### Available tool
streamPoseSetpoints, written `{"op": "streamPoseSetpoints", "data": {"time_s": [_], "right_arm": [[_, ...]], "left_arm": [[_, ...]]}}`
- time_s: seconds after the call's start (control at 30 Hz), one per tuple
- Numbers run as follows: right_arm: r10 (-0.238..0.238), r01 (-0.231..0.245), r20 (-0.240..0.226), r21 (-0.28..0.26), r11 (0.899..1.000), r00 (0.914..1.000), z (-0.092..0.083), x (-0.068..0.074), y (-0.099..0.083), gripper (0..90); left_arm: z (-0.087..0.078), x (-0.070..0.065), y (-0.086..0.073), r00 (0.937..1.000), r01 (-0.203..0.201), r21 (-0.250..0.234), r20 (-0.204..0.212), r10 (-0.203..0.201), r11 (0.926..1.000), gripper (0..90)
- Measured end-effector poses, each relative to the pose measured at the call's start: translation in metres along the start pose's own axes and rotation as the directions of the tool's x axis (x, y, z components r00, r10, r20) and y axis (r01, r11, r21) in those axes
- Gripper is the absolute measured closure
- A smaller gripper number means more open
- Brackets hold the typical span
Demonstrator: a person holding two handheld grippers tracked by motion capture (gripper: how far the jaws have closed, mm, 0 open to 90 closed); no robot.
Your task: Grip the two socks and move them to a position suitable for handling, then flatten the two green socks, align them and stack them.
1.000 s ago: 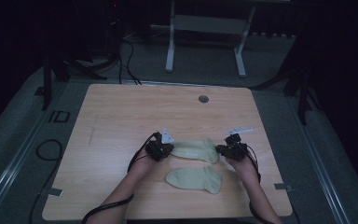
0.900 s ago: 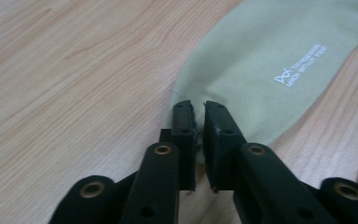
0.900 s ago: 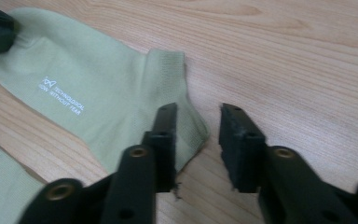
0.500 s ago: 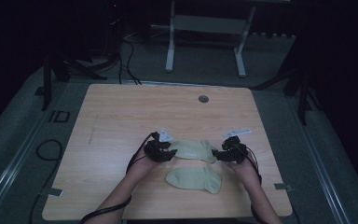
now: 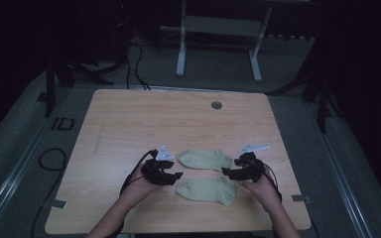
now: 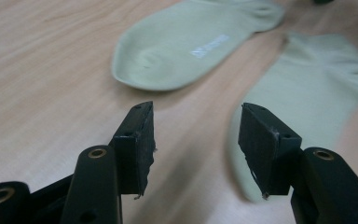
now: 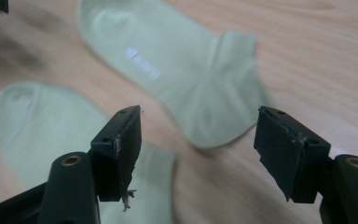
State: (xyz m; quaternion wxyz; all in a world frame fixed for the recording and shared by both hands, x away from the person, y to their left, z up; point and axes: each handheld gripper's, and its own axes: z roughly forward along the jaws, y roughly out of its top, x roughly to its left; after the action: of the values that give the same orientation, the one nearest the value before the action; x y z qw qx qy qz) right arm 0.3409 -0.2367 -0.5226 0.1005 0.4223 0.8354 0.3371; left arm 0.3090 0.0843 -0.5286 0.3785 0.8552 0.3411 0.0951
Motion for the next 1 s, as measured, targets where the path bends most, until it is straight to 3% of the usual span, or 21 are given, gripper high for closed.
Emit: {"op": "streamPoseSetpoints", "data": {"time_s": [0.17,0.3,0.43,0.67,0.83,0.9,1.0], "right_arm": [[-0.058,0.058,-0.031,-0.012,0.998,0.9978,-0.008,0.012,-0.012,35.6],[-0.093,0.094,-0.025,0.027,0.995,0.9953,-0.011,0.019,-0.022,36.4],[-0.087,0.089,-0.055,0.031,0.996,0.9946,-0.015,0.021,-0.03,48.2],[-0.107,0.11,-0.061,0.046,0.993,0.9923,-0.013,0.022,-0.039,56.6],[-0.124,0.128,-0.056,0.076,0.989,0.9907,-0.007,0.023,-0.041,60.2],[-0.136,0.14,-0.045,0.094,0.986,0.9896,-0.004,0.025,-0.042,62.3],[-0.157,0.158,-0.02,0.107,0.982,0.9874,-0.002,0.026,-0.043,64.7]], "left_arm": [[-0.012,-0.011,-0.014,0.9997,0.02,0.006,0.016,-0.02,0.9998,45.0],[-0.014,-0.017,-0.02,0.9996,0.029,0.01,0.005,-0.029,0.9995,44.4],[-0.007,-0.021,-0.026,0.9993,0.034,0.052,-0.013,-0.034,0.998,44.5],[0.012,-0.022,-0.031,0.998,0.063,0.101,-0.016,-0.061,0.993,46.5],[0.018,-0.025,-0.028,0.9987,0.05,0.112,-0.011,-0.05,0.9925,50.6],[0.019,-0.027,-0.025,0.9994,0.03,0.126,-0.023,-0.027,0.9916,52.7],[0.02,-0.028,-0.024,0.9996,0.003,0.133,-0.029,0.001,0.9911,61.7]]}}
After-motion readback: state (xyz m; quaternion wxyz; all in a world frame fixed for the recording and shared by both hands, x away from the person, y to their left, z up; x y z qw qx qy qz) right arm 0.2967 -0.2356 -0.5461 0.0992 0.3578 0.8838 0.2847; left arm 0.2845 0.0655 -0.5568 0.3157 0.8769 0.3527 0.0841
